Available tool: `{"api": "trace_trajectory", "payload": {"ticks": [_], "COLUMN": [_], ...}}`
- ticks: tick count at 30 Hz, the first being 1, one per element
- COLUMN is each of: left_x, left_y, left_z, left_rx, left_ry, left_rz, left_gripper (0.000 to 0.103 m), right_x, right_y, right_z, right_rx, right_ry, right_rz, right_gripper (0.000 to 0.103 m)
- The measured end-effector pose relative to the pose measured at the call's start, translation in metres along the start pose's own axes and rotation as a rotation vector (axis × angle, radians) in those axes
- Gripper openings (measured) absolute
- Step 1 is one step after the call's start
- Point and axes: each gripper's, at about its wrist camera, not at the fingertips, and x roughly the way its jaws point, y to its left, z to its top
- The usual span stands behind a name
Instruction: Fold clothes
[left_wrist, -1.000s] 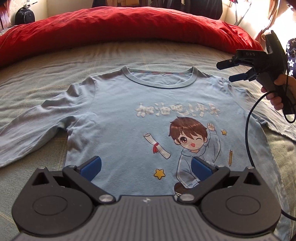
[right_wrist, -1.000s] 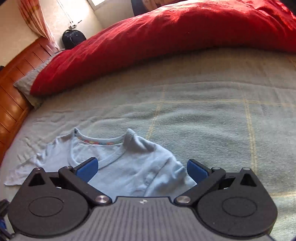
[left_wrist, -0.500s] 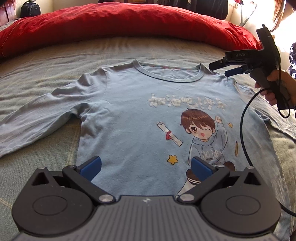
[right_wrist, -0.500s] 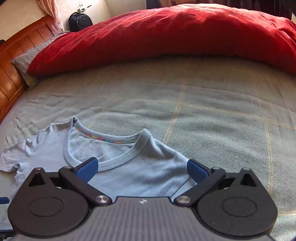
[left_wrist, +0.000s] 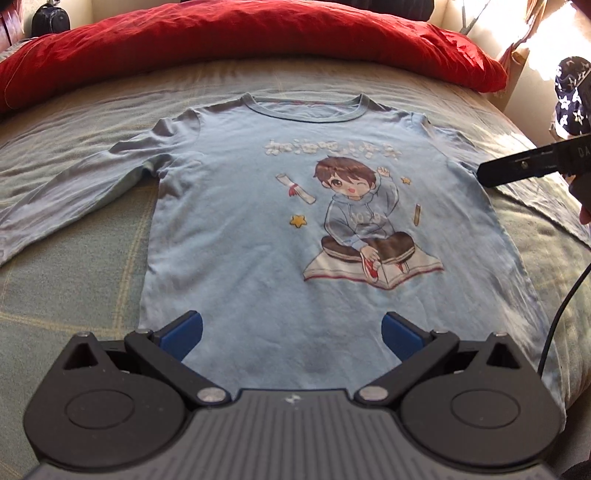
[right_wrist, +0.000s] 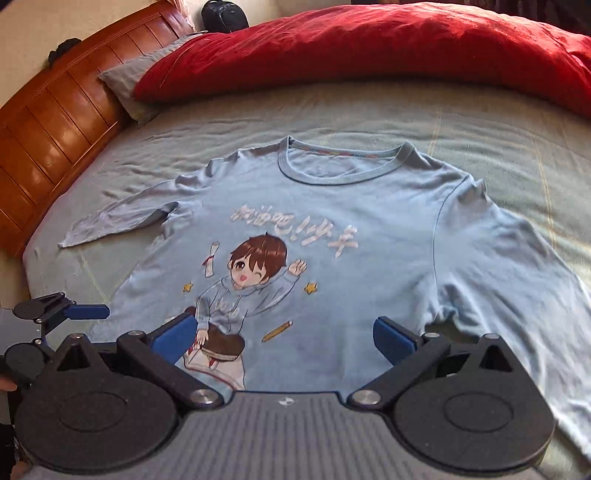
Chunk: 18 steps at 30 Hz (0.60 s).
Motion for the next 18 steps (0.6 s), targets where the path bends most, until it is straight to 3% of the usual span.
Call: {"api": "trace_trajectory", "payload": {"ticks": [5, 10, 13, 18], "left_x": [-0.003, -0.022, -0.033, -0.048], "left_y": [-0.009, -0.013, -0.015, -0.024], "left_z": [-0.044, -0.079, -0.095, -0.116], "left_rx": [0.047, 0.076, 0.085, 0.153], "left_ry": [0.039, 0.01, 0.013, 0.044], "left_rz": [0.013, 0.018, 0.018, 0.003], "left_gripper": [0.102, 0.102, 0.102, 0.102], "right_x": [0.005, 0.013, 0.013, 0.008], "right_y": [0.027, 0.052, 0.06, 0.054], "right_z": [-0.058, -0.115, -0.132, -0.138], "right_rx": [-0.024, -0.148, -0.189, -0.07], "right_ry": [0.004, 0.01, -0.017, -0.061], "right_rz": [-0.05, -0.194, -0.261, -0.258], "right_gripper": [0.103, 0.103, 0.103, 0.103]}}
